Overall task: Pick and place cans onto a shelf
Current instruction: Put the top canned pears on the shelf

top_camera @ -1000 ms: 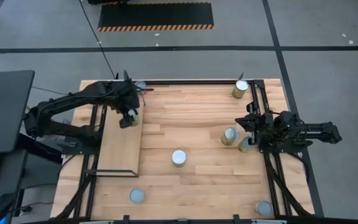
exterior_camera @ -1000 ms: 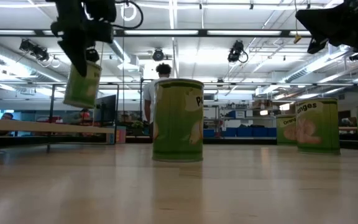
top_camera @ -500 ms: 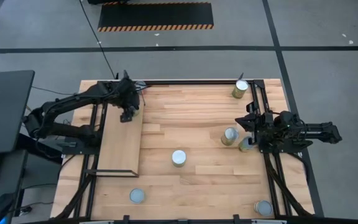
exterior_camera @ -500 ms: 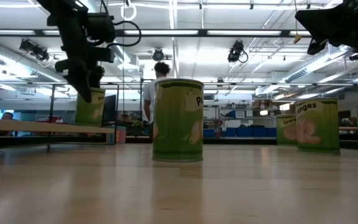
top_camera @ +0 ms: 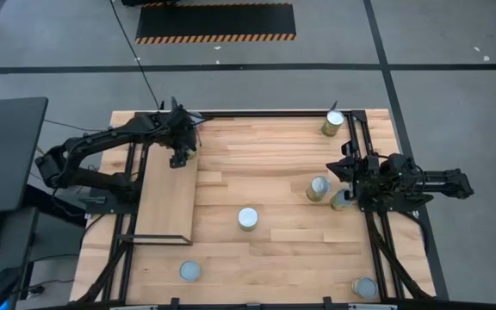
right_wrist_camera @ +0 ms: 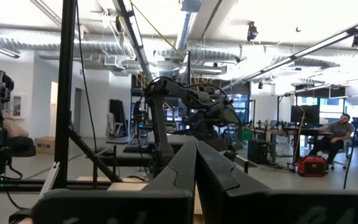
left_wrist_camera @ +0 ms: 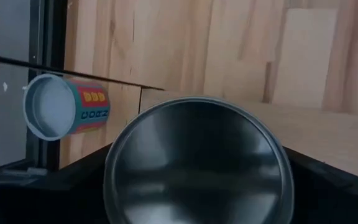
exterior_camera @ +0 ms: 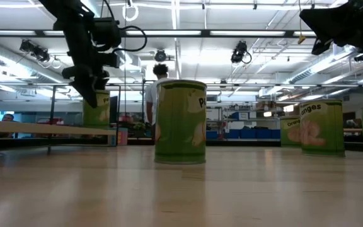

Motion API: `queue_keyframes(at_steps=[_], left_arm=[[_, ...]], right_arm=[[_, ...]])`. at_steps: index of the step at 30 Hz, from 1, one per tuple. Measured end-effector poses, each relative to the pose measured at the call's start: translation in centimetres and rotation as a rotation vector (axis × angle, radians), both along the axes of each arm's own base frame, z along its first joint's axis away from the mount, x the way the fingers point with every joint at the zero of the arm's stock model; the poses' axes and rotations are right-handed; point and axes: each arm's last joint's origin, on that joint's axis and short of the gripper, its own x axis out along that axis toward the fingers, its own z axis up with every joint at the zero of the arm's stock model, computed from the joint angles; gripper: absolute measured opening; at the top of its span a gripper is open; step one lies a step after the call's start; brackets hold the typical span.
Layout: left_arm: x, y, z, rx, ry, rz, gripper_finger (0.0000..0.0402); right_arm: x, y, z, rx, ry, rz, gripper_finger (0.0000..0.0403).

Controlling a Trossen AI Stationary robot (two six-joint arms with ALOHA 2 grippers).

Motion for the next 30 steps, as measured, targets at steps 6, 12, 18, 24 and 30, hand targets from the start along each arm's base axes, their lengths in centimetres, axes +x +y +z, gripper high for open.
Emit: queue_keyframes(at_steps=[6, 12, 18, 24, 30], left_arm=[[0.2, -0.1, 1.1, 0.025, 0.005, 0.000, 0.0353], [0.4, -0.3, 2.3, 0.016, 0.002, 0.000, 0.0354], [-0.2, -0.6, 2.1, -0.021, 0.058, 0.039, 0.0354], [-0.2, -0.6, 2.1, -0.023, 0.059, 0.041, 0.0354], [-0.2, -0.6, 2.1, -0.023, 0.064, 0.035, 0.0354]], right_arm=[[0.0, 0.0, 0.0, 0.019, 0.000, 0.007, 0.0013], [0.0, 0.0, 0.0, 0.031, 0.000, 0.007, 0.0013], [0.0, 0.0, 0.0, 0.028, 0.000, 0.003, 0.0013], [0.0, 0.0, 0.0, 0.028, 0.000, 0.004, 0.0013], [0.0, 0.0, 0.0, 0.027, 0.000, 0.003, 0.0013]])
